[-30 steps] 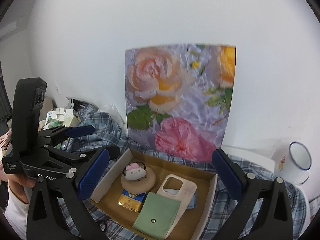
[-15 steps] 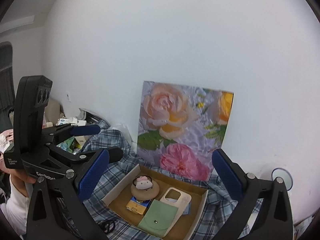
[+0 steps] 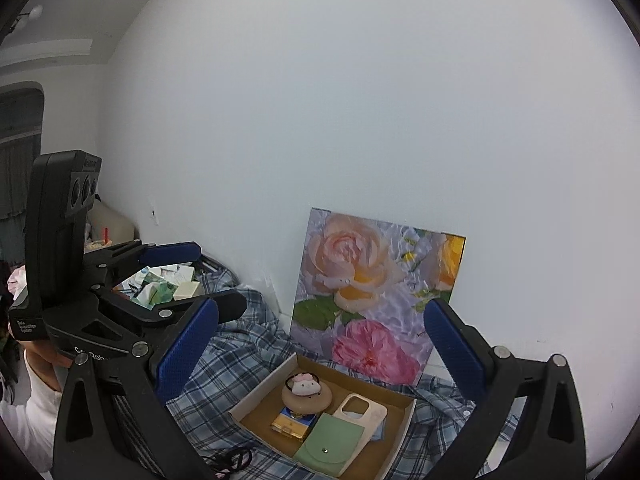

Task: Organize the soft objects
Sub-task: 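Raise both open grippers away from the box toward the scissors and cable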

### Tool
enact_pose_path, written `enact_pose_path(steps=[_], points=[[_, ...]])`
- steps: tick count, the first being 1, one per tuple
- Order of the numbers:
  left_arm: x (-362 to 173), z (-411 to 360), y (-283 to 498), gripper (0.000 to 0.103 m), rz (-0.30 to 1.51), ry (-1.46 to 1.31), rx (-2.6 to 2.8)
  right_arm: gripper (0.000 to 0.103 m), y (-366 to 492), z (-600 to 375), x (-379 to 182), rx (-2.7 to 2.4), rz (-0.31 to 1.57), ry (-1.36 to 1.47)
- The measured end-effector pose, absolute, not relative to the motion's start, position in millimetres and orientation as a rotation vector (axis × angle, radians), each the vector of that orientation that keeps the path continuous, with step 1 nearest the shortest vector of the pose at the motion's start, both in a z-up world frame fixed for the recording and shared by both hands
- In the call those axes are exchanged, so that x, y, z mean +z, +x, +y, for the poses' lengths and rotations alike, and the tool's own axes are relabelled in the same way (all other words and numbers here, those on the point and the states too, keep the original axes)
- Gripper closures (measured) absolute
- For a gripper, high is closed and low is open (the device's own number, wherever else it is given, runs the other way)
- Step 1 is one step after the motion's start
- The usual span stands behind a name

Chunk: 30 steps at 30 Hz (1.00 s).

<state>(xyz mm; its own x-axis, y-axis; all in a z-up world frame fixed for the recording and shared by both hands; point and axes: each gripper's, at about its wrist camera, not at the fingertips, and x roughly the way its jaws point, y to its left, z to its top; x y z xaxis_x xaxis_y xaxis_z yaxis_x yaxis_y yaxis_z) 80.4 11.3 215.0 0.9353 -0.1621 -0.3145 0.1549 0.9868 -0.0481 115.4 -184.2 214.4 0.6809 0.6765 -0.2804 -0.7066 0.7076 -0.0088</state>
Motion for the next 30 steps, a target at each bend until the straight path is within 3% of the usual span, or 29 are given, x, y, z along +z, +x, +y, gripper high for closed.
enact_pose_path(steps=[12,30], points=[[222,7,69,0.000,0.323,-0.058,-0.233,0.000,98,-200,226,0.793,0.220,-0.072],[109,-2,45,0.000,0.547,0.042,-0.155,0.000,80,-186,119,0.806,0.385,-0.151]])
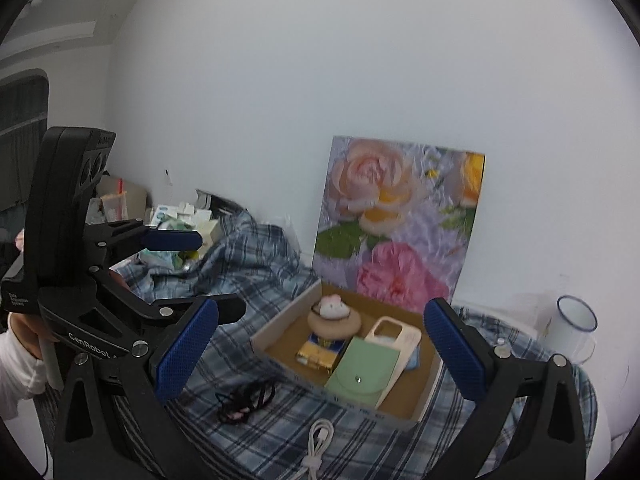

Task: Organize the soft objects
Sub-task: 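Raise both open grippers away from the box toward the scissors and cable, then grasp the black scissors with the left gripper while the right grasps the white cable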

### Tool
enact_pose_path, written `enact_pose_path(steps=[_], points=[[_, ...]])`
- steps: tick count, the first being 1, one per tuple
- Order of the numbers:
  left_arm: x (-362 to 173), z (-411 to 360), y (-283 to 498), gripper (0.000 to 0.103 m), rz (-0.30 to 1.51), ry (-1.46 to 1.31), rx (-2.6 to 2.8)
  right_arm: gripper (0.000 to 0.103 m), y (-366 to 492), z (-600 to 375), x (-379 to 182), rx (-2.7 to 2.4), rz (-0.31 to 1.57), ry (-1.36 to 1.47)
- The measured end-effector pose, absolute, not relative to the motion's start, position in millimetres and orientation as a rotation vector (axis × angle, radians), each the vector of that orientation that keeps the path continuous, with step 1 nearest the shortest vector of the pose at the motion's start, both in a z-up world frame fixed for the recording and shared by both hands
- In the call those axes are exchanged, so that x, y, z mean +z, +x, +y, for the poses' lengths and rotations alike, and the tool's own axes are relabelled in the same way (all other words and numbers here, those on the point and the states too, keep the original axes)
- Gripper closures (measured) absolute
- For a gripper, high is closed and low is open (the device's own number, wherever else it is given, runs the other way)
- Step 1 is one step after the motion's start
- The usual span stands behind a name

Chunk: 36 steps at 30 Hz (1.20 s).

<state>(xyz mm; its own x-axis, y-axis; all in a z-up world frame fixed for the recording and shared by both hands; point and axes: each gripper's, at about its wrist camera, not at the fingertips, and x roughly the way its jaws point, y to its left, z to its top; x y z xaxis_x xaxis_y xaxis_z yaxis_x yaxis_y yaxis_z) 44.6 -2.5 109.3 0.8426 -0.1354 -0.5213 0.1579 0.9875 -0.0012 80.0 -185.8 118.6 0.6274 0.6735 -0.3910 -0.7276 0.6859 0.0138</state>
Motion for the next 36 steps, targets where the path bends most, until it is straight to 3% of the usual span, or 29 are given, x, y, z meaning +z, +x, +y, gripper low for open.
enact_pose_path(steps=[11,36], points=[[52,-1,47,0.001,0.637,0.021,-0.156,0.000,79,-179,71,0.820,0.470,-0.191],[-16,4,75,0.001,0.854,-0.037,-0.207,0.000,106,-168,-5,0.832,0.765,-0.282]])
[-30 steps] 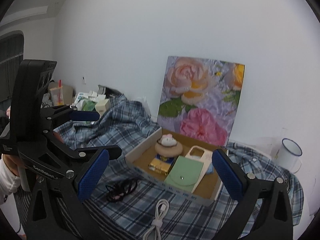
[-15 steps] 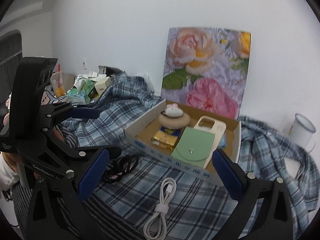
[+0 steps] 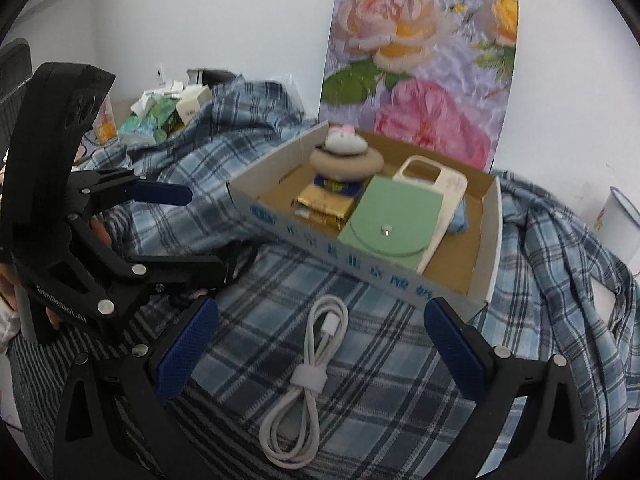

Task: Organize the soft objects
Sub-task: 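Grasp the black scissors with the left gripper while the right grasps the white cable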

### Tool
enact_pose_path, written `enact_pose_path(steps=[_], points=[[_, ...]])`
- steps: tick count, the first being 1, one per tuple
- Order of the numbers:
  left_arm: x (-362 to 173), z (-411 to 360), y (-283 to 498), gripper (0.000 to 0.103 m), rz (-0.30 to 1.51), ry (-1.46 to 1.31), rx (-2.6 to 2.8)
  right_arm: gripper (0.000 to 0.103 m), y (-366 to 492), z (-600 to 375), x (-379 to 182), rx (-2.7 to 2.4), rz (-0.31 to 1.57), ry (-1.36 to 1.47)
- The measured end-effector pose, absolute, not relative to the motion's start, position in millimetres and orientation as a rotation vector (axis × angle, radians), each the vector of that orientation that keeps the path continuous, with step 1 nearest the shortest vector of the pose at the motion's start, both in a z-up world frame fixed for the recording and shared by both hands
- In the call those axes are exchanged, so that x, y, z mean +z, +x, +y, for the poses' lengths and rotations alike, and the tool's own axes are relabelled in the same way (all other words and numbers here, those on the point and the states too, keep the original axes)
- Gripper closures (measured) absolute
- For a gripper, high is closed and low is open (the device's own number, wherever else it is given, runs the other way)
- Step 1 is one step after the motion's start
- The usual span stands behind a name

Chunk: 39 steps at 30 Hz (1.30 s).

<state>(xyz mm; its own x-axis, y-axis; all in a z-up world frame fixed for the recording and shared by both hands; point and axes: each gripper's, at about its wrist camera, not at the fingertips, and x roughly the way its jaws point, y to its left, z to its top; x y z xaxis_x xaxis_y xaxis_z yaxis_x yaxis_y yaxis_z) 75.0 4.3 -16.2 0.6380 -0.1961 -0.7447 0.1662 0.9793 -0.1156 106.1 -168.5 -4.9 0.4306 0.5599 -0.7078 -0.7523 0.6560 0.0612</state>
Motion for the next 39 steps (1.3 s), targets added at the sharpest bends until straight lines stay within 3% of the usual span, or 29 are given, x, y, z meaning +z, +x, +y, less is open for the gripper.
enact_pose_path(steps=[8,10,12,16,20,29,35,39], points=[[-24,-1,74,0.001,0.909,-0.065,-0.261,0.003,110,-177,-18,0.867,0.833,-0.285],[-27,-5,73,0.001,0.922,-0.060,-0.273,0.013,111,-175,-20,0.881,0.851,-0.293],[-29,-9,72,0.002,0.922,-0.034,-0.264,0.016,110,-173,-22,0.895,0.866,-0.309],[-35,-11,74,0.023,0.949,-0.022,-0.256,0.026,104,-171,-24,0.913,0.870,-0.355],[-44,-11,77,0.053,0.993,-0.017,-0.265,0.027,104,-171,-26,0.919,0.878,-0.365],[-43,-13,74,0.077,0.978,-0.002,-0.272,0.027,106,-173,-26,0.924,0.888,-0.343],[-40,-14,72,0.086,0.959,-0.014,-0.287,0.027,104,-174,-24,0.938,0.883,-0.344],[-37,-14,69,0.087,0.938,-0.012,-0.290,0.046,102,-173,-26,0.971,0.898,-0.350]])
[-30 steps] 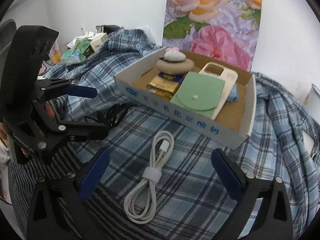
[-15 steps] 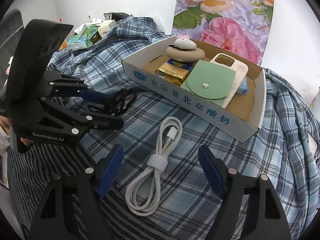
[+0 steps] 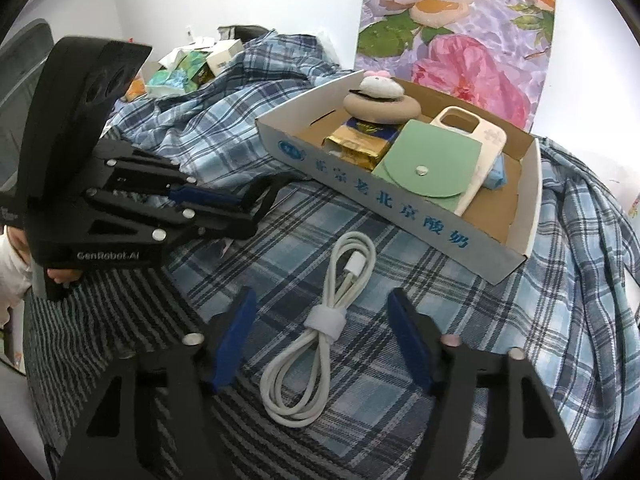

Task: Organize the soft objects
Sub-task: 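Grasp the black scissors with the left gripper while the right grasps the white cable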

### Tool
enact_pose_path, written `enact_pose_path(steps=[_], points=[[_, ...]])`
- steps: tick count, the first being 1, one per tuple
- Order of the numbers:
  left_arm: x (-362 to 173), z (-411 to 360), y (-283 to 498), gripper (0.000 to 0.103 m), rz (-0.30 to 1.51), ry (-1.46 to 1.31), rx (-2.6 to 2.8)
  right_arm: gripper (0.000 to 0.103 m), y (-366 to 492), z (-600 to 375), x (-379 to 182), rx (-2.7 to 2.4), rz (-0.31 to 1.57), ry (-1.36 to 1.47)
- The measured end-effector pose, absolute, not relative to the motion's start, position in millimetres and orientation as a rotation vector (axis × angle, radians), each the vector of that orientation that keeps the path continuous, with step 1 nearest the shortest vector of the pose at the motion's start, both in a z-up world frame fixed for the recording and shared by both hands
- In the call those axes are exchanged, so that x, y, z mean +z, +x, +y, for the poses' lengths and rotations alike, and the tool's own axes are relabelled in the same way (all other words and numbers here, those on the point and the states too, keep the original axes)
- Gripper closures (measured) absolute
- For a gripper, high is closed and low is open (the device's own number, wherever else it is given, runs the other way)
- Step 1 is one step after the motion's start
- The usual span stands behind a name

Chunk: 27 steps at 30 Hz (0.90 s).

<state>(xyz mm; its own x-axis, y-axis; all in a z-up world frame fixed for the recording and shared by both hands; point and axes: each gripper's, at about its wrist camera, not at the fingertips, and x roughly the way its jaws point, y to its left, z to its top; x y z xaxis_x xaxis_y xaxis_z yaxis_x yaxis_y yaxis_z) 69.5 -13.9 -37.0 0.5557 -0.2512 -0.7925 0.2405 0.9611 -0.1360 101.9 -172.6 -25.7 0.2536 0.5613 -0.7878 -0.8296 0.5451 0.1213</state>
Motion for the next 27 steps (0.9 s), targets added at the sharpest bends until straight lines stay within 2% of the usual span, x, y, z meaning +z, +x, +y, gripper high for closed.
enact_pose_path(steps=[1,4,12,16,27], points=[[-36,-15,69,0.087,0.932,-0.008,-0.289,0.054,102,-172,-27,0.978,0.905,-0.355],[-34,-17,67,0.087,0.918,0.015,-0.259,0.063,102,-173,-30,0.978,0.915,-0.367],[-33,-15,67,0.087,0.893,0.009,-0.246,0.072,100,-170,-36,0.989,0.925,-0.404],[-29,-14,65,0.087,0.869,0.005,-0.249,0.083,99,-170,-35,0.989,0.912,-0.409],[-16,-14,59,0.087,0.801,0.011,-0.236,0.084,101,-177,-20,0.962,0.797,-0.394]])
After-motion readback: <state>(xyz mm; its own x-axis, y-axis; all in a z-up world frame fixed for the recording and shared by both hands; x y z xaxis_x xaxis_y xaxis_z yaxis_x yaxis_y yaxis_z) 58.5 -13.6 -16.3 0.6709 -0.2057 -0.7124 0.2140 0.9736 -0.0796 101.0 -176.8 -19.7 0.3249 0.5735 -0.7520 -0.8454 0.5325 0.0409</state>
